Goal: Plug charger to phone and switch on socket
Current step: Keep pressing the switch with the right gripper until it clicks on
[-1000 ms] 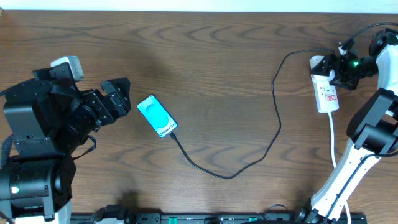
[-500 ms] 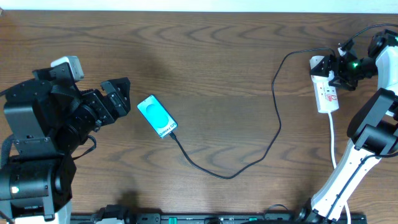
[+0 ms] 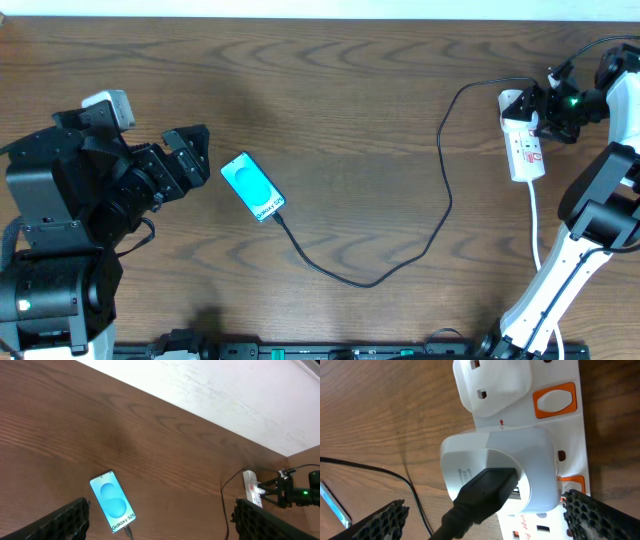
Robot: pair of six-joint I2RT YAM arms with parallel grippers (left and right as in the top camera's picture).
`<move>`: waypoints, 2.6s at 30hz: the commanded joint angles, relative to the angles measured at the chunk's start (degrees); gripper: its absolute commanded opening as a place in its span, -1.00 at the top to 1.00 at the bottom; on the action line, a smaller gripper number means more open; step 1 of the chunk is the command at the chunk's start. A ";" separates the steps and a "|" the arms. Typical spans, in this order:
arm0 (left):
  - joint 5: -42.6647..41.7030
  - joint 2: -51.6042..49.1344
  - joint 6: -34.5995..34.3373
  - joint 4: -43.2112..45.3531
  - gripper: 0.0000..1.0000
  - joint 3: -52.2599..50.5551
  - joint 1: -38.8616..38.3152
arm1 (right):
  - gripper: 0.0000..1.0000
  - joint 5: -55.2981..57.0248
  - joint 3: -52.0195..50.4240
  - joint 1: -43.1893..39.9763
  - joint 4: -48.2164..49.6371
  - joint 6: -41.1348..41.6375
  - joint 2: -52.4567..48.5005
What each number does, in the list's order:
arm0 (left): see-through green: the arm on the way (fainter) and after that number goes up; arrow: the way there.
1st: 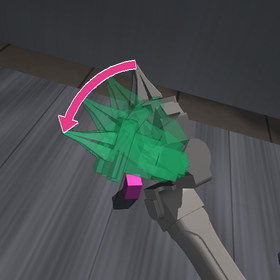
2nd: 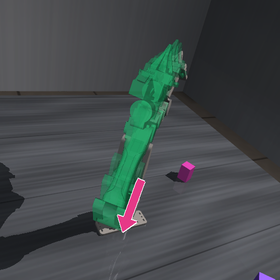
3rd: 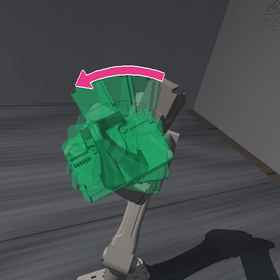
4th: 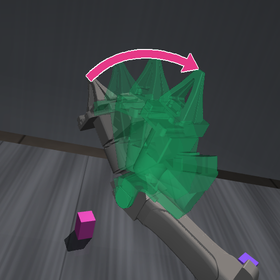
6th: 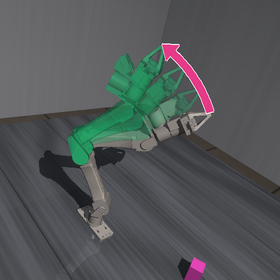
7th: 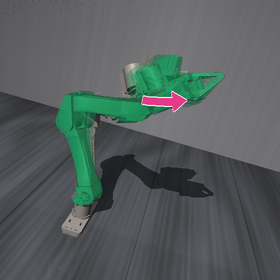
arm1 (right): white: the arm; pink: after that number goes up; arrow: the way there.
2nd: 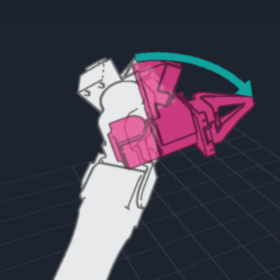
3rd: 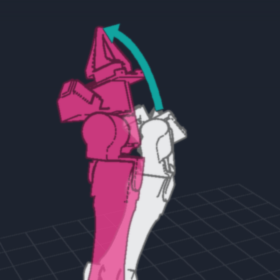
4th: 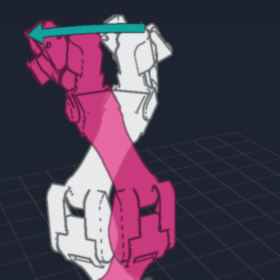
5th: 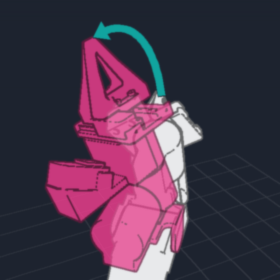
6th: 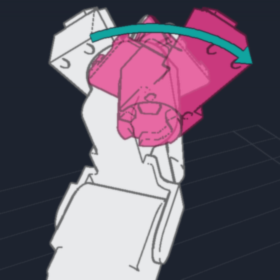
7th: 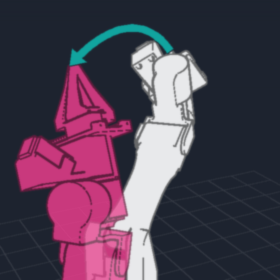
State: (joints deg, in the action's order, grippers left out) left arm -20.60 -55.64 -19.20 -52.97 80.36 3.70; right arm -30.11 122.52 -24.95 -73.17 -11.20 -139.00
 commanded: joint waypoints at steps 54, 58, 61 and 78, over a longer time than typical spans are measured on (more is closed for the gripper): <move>0.79 -0.09 1.20 -1.05 -0.84 0.66 0.13 | -0.99 -2.60 1.22 1.70 -0.31 1.11 -0.83; 0.79 -0.09 1.20 -1.03 -0.84 0.66 0.13 | -0.99 -2.60 1.22 1.84 -0.35 1.14 -0.83; 0.79 -0.09 1.20 -1.03 -0.84 0.66 0.13 | -0.99 -2.60 1.22 1.81 -0.35 1.14 -0.83; 0.79 -0.09 1.20 -1.27 -0.84 0.66 0.13 | -0.98 -2.32 1.01 2.49 -0.31 1.11 -0.85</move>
State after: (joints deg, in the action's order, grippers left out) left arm -20.60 -55.64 -19.20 -53.98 80.36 3.70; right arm -30.59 122.91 -24.32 -73.43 -9.52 -139.26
